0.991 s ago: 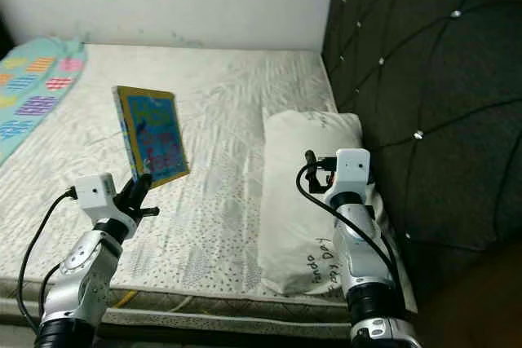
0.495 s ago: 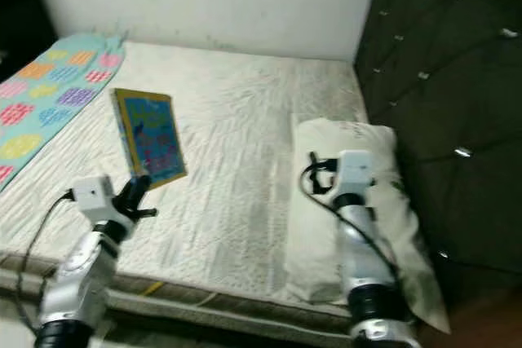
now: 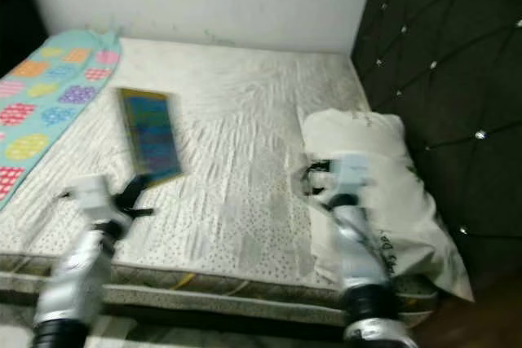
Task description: Clean up the room
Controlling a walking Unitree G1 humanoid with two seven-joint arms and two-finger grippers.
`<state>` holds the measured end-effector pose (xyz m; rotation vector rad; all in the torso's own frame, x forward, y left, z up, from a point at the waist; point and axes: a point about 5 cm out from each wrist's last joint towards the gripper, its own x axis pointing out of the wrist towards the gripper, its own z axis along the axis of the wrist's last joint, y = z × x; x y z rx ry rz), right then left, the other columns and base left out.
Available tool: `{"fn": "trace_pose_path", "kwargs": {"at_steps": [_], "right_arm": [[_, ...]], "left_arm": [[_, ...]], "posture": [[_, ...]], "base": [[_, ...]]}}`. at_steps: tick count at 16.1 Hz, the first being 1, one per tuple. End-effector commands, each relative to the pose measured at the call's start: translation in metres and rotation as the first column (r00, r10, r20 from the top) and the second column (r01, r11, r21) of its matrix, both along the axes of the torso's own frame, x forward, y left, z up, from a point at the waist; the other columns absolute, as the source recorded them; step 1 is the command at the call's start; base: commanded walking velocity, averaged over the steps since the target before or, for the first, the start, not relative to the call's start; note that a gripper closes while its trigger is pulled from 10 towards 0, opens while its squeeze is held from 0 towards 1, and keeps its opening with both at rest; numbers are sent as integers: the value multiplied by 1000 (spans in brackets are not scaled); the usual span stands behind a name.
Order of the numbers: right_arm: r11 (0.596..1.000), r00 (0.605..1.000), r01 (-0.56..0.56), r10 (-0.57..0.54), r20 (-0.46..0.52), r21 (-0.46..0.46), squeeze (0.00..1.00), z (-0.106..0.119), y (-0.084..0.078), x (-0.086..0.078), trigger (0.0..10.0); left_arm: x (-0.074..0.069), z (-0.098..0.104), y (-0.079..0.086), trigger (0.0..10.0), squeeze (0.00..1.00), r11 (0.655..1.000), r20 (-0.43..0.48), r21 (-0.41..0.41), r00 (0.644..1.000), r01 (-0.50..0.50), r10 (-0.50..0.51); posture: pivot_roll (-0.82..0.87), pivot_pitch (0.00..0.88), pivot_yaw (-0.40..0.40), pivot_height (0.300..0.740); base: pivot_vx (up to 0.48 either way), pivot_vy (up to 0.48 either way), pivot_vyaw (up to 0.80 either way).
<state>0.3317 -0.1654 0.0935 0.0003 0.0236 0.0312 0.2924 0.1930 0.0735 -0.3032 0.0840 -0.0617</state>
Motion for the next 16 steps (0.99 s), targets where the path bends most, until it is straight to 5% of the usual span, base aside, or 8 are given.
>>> {"fn": "trace_pose_path", "kwargs": {"at_steps": [1, 9, 12, 16], "right_arm": [[1000, 1000, 23, -23, 14, -12, 0, 5, -10, 2, 10000], [1000, 998, 16, -16, 60, -10, 0, 15, -2, 14, 10000], [996, 996, -66, 70, 61, -55, 0, 16, 9, 16, 10000], [973, 978, -205, 209, 22, -108, 0, 14, 22, 19, 10000]], "left_arm": [[4, 12, -5, 10000, 0, 1000, 60, -3, 998, 8, -8], [10, 14, -5, 10000, 0, 1000, 67, 12, 998, -7, 6], [10, 14, -3, 10000, 0, 999, 78, 4, 996, -44, 43], [-10, 0, -5, 10000, 0, 990, 64, -37, 988, -136, 138]], "posture": [[-61, 0, 2, 740], [-40, 0, 32, 740], [-34, 0, -28, 740], [10, 0, -154, 740]], "base": [[0, 0, 0], [0, 0, 0], [0, 0, 0], [0, 0, 0]]}}
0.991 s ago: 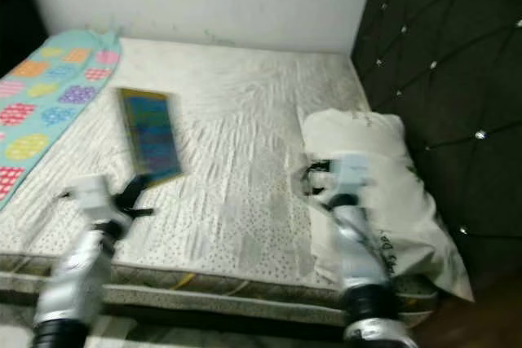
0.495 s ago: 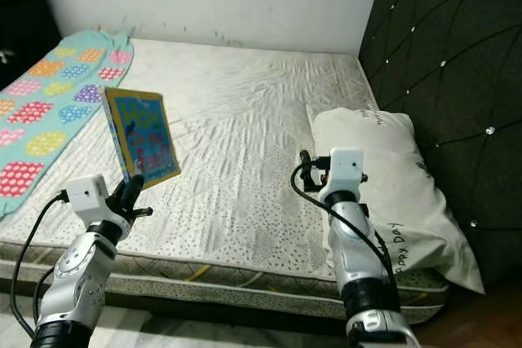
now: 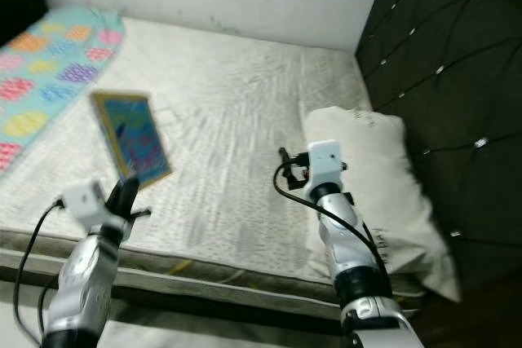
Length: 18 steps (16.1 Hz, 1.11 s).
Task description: Clean up the room
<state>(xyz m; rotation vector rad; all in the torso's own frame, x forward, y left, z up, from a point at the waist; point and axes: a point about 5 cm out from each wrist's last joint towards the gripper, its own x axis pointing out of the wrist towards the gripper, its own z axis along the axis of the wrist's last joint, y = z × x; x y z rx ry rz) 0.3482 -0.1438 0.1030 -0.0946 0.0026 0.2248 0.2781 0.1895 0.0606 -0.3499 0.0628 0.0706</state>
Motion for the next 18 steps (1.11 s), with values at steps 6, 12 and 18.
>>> {"fn": "trace_pose_path", "kwargs": {"at_steps": [6, 12, 18], "right_arm": [[998, 999, -54, 53, 9, 27, 0, 7, 20, 8, 10000], [999, 1000, 10, -10, -18, 53, 0, -9, 7, -5, 10000], [990, 994, 106, -107, 10, 94, 0, -12, 0, -15, 10000]], "left_arm": [[-4, 14, 5, 10000, 0, 999, 69, 31, 997, -29, 27], [-2, 12, 3, 10000, 0, 1000, 41, 28, 999, 4, -5], [20, 23, -7, 10000, 0, 990, 43, 66, 991, 127, -130]], "posture": [[52, 0, -142, 740], [8, 0, -73, 740], [-51, 0, 27, 740]], "base": [[0, 0, 0], [0, 0, 0], [0, 0, 0]]}}
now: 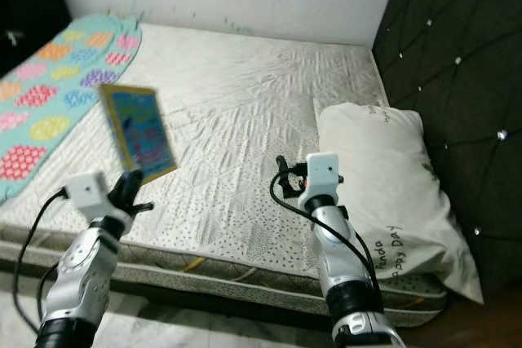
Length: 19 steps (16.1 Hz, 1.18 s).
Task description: Clean up the room
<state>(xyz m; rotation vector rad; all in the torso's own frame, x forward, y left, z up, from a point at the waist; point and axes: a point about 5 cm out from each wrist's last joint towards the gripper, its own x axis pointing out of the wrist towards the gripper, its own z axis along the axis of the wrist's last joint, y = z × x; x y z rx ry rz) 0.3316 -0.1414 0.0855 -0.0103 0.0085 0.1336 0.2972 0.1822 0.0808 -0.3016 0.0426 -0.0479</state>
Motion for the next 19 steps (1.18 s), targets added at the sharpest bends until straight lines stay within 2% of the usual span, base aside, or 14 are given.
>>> {"fn": "trace_pose_path", "kwargs": {"at_steps": [1, 4, 7, 9, 12, 14, 15, 19], "right_arm": [[1000, 999, 24, -25, 25, 14, 0, 5, -2, 0, 10000], [1000, 1000, 13, -13, 10, 4, 0, 0, 1, -5, 10000], [999, 999, 47, -47, 17, -1, 0, 5, -12, -6, 10000], [999, 999, 49, -49, 22, 0, 0, 7, -14, -6, 10000], [998, 998, 56, -56, 30, -7, 0, 12, -11, -3, 10000], [999, 998, 51, -50, 28, -6, 0, 12, -9, -3, 10000], [1000, 1000, 15, -15, 18, 3, 0, 10, 0, -5, 10000], [1000, 999, 27, -27, 17, -5, 0, 11, -5, -2, 10000]], "left_arm": [[0, 2, 1, 10000, 0, 1000, 4, 20, 1000, 18, -18], [-3, 1, 2, 10000, 0, 1000, 0, 6, 1000, 11, -11], [-1, 2, -8, 10000, 0, 999, -1, -24, 999, 40, -40], [1, 3, -9, 10000, 0, 999, 1, -21, 999, 44, -44], [5, 3, 4, 10000, 0, 1000, -4, 1, 1000, 20, -20], [5, 5, 4, 10000, 0, 1000, 2, 1, 1000, 19, -19], [6, 9, 1, 10000, 0, 1000, 17, -12, 1000, 12, -12], [4, 6, -7, 10000, 0, 999, 10, -10, 999, 47, -47]], "posture": [[-49, 0, 25, 740], [-51, 0, 25, 740], [-87, 0, 22, 740], [-95, 0, 24, 740], [-92, 0, 14, 740], [-82, 0, 9, 740], [-63, 0, 9, 740], [-68, 0, 12, 740]], "base": [[0, 0, 0], [0, 0, 0], [0, 0, -344], [0, 0, 0], [0, -259, 0], [0, 0, -538], [0, 0, -800], [0, 0, -800]]}}
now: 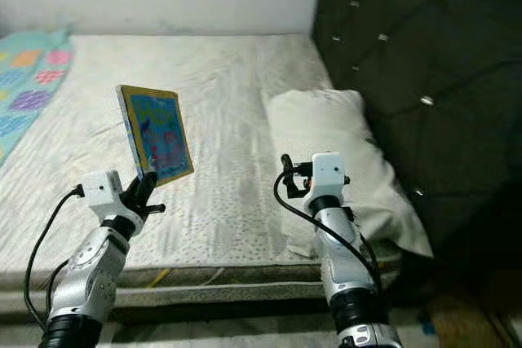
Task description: Clean up the room
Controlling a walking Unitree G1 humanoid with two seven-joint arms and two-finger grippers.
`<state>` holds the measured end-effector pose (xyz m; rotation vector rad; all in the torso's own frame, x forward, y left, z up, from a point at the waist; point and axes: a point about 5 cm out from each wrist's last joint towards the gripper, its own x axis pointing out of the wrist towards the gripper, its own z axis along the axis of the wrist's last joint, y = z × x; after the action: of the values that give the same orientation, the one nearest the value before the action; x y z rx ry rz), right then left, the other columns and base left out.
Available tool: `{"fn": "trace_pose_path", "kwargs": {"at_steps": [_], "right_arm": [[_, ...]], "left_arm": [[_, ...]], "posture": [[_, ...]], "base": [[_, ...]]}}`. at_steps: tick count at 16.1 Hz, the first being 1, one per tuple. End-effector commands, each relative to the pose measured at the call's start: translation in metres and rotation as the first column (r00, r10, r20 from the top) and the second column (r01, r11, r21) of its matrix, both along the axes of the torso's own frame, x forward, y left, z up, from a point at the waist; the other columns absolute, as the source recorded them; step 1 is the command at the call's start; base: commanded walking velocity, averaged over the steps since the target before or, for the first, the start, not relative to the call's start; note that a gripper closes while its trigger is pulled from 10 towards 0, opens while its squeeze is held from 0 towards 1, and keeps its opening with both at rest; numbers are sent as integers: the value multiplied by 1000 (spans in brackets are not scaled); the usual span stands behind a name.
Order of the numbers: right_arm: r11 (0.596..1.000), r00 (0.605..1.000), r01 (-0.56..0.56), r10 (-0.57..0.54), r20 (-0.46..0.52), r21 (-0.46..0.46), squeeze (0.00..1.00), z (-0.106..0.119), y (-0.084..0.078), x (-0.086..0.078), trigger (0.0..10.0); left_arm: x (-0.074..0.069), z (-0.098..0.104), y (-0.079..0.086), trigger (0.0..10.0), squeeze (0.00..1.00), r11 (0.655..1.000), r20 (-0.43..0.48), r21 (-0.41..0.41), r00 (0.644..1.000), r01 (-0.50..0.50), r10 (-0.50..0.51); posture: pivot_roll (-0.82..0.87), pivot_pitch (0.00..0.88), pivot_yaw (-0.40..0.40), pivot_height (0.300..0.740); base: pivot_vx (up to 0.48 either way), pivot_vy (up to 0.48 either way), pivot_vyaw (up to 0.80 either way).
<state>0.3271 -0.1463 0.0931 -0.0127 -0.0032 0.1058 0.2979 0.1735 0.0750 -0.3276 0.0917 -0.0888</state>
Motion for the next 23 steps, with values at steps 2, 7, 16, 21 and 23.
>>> {"fn": "trace_pose_path", "kwargs": {"at_steps": [2, 7, 16, 21, 23], "right_arm": [[1000, 1000, 3, -3, 1, -6, 0, 4, -3, 3, 10000], [1000, 1000, 14, -14, -2, -9, 0, 3, -6, 2, 10000], [1000, 1000, -2, 2, 1, -16, 0, 5, -4, 5, 10000], [1000, 1000, -3, 3, 1, -19, 0, 6, -4, 5, 10000], [1000, 1000, -2, 2, 1, -20, 0, 6, -4, 5, 10000]], "left_arm": [[4, 12, 1, 10000, 0, 1000, 51, 13, 999, 2, -3], [8, 12, -4, 10000, 0, 999, 49, 12, 998, 30, -31], [10, 13, -7, 10000, 0, 999, 59, 19, 998, 29, -30], [8, 17, -9, 10000, 0, 998, 105, -22, 993, 51, -48], [8, 18, -10, 10000, 0, 997, 115, -35, 992, 64, -60]], "posture": [[-73, 0, 9, 740], [-89, 0, 22, 740], [-88, 0, 5, 740], [-90, 0, 3, 740], [-90, 0, 3, 740]], "base": [[0, 0, -334], [0, 0, -99], [0, 0, -190], [0, 0, 0], [0, 0, 0]]}}
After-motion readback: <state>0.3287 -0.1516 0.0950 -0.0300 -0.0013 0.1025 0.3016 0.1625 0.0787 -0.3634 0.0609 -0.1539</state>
